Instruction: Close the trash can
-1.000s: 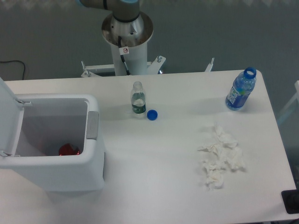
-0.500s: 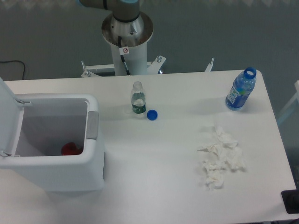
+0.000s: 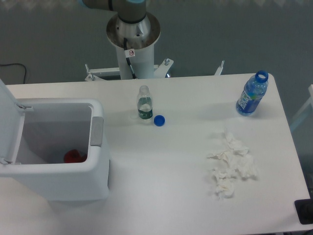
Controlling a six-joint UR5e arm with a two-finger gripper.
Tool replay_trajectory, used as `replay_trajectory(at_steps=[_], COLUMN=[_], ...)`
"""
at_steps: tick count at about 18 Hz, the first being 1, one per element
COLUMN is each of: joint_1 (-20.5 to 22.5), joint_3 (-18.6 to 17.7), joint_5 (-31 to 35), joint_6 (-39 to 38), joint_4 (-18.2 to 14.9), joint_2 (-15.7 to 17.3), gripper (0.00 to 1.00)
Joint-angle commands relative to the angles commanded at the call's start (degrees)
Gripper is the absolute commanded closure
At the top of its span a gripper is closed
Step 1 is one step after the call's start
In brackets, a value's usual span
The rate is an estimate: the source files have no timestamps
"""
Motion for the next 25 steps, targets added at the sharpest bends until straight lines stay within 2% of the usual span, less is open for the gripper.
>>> replay_trajectory(at_steps=[8,12,15,19,25], joint_1=[2.64,2.82,2.99,4.92,7.92], joint_3=[-1.05,-1.23,-1.58,-2.72,-4.57], joint_5=[0.35,5.35,6.76,10.01,10.28], joint_6=[0.70,2.63,3.16,3.51,5.98], joint_4=[-0.18,-0.17,-0.18,-0.18,-0.18], joint_2=[0.62,0.70,0.79,1.32,2.11], gripper=[0.00,0.00,0.00,0.00,0.00])
